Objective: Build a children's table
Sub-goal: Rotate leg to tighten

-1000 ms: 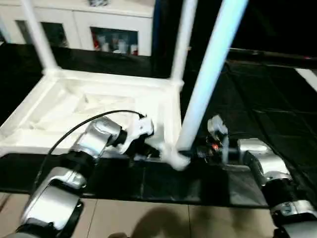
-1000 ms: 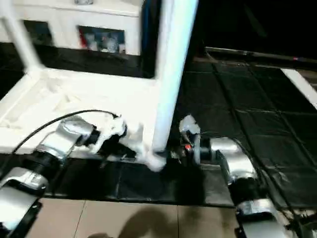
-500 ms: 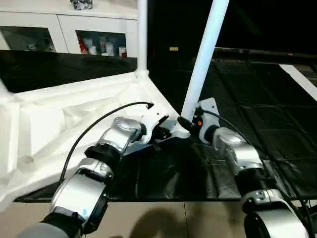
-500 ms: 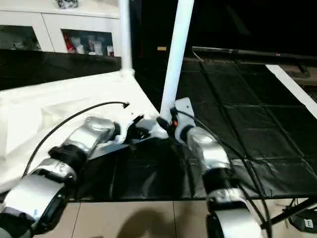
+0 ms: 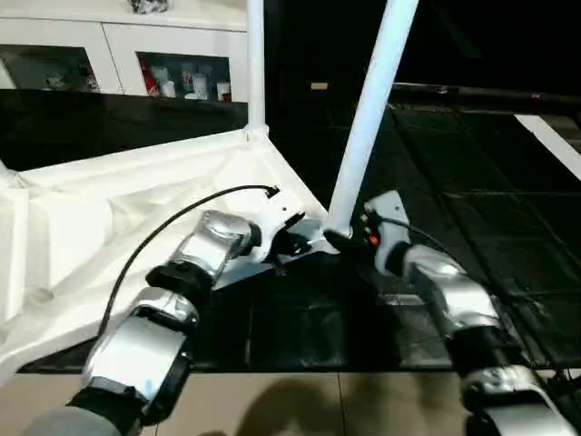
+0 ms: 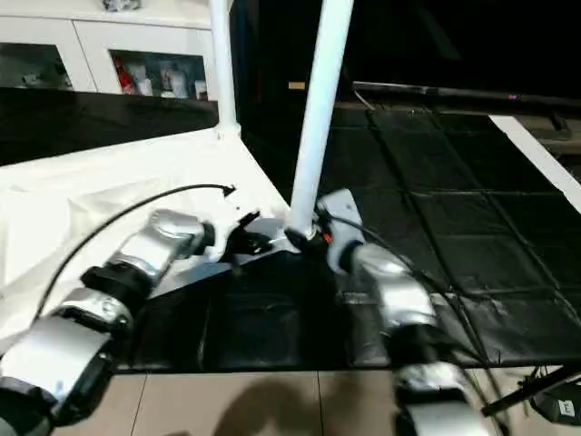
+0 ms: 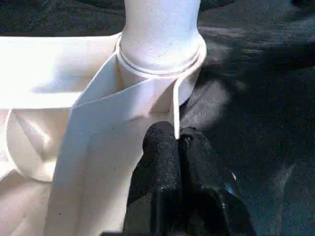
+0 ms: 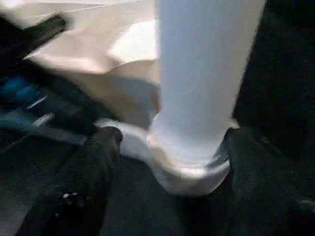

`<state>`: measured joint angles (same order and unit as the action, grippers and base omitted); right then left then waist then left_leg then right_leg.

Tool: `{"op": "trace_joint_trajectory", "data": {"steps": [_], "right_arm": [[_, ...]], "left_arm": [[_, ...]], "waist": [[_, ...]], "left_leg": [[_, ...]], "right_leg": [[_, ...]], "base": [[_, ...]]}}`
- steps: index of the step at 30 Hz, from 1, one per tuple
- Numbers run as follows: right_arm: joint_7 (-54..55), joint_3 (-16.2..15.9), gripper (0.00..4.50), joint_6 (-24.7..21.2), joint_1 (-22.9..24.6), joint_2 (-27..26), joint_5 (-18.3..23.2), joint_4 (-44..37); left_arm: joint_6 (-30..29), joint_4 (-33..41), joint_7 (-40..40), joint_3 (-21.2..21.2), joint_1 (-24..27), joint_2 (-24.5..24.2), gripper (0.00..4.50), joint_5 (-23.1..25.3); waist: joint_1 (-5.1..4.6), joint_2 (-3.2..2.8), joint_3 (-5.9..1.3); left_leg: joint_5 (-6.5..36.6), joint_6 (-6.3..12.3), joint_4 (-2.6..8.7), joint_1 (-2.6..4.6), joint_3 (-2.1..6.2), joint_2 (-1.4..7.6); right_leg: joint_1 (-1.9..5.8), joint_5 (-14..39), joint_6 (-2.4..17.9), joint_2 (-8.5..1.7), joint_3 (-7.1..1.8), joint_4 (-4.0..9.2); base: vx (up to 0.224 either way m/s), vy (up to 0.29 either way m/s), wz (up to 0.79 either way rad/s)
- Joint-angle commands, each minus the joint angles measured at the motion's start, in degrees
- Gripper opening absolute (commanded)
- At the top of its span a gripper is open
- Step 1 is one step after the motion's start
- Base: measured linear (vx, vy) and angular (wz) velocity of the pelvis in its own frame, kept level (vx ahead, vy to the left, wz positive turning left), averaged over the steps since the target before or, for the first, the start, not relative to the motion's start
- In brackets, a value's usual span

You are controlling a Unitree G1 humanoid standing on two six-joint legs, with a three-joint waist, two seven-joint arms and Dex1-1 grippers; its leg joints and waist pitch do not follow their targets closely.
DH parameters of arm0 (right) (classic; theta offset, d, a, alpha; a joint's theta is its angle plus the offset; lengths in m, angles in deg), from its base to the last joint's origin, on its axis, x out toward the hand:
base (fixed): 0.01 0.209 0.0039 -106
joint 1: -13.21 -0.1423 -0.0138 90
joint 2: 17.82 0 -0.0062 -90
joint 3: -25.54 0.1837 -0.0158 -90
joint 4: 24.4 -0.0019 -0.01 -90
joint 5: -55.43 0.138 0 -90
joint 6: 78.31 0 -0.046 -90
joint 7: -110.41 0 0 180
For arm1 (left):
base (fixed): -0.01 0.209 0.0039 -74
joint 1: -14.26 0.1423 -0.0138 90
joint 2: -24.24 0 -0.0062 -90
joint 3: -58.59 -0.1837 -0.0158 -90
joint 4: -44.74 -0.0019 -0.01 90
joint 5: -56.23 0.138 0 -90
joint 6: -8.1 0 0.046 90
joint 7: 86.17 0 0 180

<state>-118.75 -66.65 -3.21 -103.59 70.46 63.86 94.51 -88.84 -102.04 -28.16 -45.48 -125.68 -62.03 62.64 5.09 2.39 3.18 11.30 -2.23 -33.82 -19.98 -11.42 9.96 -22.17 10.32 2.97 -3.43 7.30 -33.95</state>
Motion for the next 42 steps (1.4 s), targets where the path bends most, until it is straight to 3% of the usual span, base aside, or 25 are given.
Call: {"op": "trace_joint_trajectory", "data": {"steps": [1, 4, 7, 9, 11, 18, 22, 23, 28, 37, 39, 42], "right_arm": [[-6.67, -1.23, 3.89, -0.2, 0.24, 1.83, 1.75, -1.07], [-10.1, -0.93, 4.02, 0.52, 0.14, 3.75, 2.33, -1.23], [-15.06, -0.77, 4.36, 0.56, -0.09, 5.86, 3.51, -1.34], [-18.62, -0.77, 4.45, -0.28, -0.47, 7.36, 4.79, -1.53], [-22.82, -2.51, 4.45, 1.84, -1.13, 9.66, 4.42, -1.04], [-29.63, -4.63, 4.45, 4.65, -2.03, 10.07, 4.38, 0.95], [-30.36, -4.83, 4.29, 5.54, -2.76, 9.02, 4.43, 2.59], [-30.55, -5.08, 4.01, 5.85, -3.09, 8.79, 4.53, 3.21], [-31.36, -5.83, 3.59, 6.94, -4.49, 7.74, 4.61, 5.56], [-33.23, -6.46, 3.09, 7.01, -5.15, 7.01, 4.61, 7.31], [-33.69, -6.53, 2.73, 7.06, -5.34, 6.89, 4.63, 7.85], [-34.08, -6.63, 2.67, 7.53, -5.57, 6.77, 4.58, 8.5]], "left_arm": [[3.06, 2.12, 5.78, -2.18, 0.46, -0.87, 0.0, 0.44], [4.6, 3.26, 10.24, -2.82, 1.39, -1.88, 0.0, 0.09], [7.34, 5.03, 14.99, -3.68, 2.6, -3.09, 0.0, -0.49], [8.31, 5.75, 17.25, -4.32, 3.0, -3.55, 0.0, -0.65], [9.98, 6.79, 22.15, -6.34, 3.75, -5.07, 0.0, -0.42], [11.57, 8.97, 27.76, -7.59, 4.62, -6.49, 0.0, -0.5], [11.71, 10.38, 29.26, -7.92, 5.01, -6.5, 0.0, -0.82], [11.57, 11.03, 29.67, -8.16, 5.21, -6.55, 0.0, -0.98], [11.06, 13.13, 30.95, -8.86, 5.72, -6.62, 0.0, -1.51], [11.13, 13.55, 31.29, -8.81, 5.95, -6.88, 0.0, -1.34], [11.02, 13.81, 31.15, -8.8, 6.09, -6.95, 0.0, -1.33], [10.8, 14.14, 30.78, -8.86, 6.3, -7.02, 0.0, -1.4]], "waist": [[0.7, -0.29, -3.71], [0.9, -0.51, -3.77], [1.64, -0.38, -3.73], [2.42, -0.5, -3.76], [2.98, -0.38, -3.81], [3.13, -0.37, -3.72], [3.16, -0.36, -3.8], [3.17, -0.38, -3.83], [3.15, -0.42, -3.87], [3.21, -0.42, -3.9], [3.2, -0.32, -3.95], [3.12, -0.36, -3.98]], "left_leg": [[7.13, 5.01, 3.61, 0.21, 2.31, 4.56], [7.13, 4.54, 3.54, 0.34, 2.15, 4.72], [7.57, 4.21, 3.52, 0.42, 2.01, 4.88], [7.55, 3.84, 3.54, 0.9, 1.86, 5.14], [7.49, 3.72, 3.58, 0.52, 1.99, 5.03], [8.62, 2.88, 3.66, 0.6, 2.08, 5.05], [8.12, 2.85, 3.66, 0.61, 2.04, 5.11], [7.71, 2.87, 3.63, 0.56, 2.02, 5.07], [7.35, 2.92, 3.6, 0.44, 2.03, 5.07], [7.47, 2.89, 3.56, 0.48, 2.01, 5.0], [7.04, 2.93, 3.55, 0.5, 2.0, 5.03], [6.75, 3.16, 3.53, 0.42, 2.0, 5.07]], "right_leg": [[3.34, 15.11, 7.6, -7.34, -4.63, 4.77], [3.01, 12.84, 8.77, -7.14, -4.58, 4.48], [3.08, 13.52, 9.0, -7.31, -4.61, 4.51], [2.64, 12.72, 9.3, -7.17, -4.67, 4.34], [3.0, 12.75, 9.04, -7.39, -4.63, 4.15], [2.81, 16.63, 8.05, -7.42, -4.54, 4.52], [2.81, 14.83, 8.98, -7.41, -4.62, 4.21], [2.85, 14.54, 8.98, -7.42, -4.61, 4.21], [2.89, 13.67, 9.37, -7.41, -4.58, 3.98], [2.92, 14.25, 9.0, -7.36, -4.57, 4.08], [2.91, 14.12, 8.94, -7.29, -4.59, 4.05], [2.93, 12.94, 9.29, -7.31, -4.6, 3.81]], "base": [[0.0, 0.0, 0.0], [0.0, 0.0, 0.0], [0.0, 0.0, 0.0], [0.0, 0.0, 0.0], [0.0, 0.0, 0.0], [0.0, 0.0, 0.0], [0.0, 0.0, 0.0], [0.0, 0.0, 0.0], [0.0, 0.0, 0.0], [0.0, 0.0, 0.0], [0.0, 0.0, 0.0], [0.0, 0.0, 0.0]]}}
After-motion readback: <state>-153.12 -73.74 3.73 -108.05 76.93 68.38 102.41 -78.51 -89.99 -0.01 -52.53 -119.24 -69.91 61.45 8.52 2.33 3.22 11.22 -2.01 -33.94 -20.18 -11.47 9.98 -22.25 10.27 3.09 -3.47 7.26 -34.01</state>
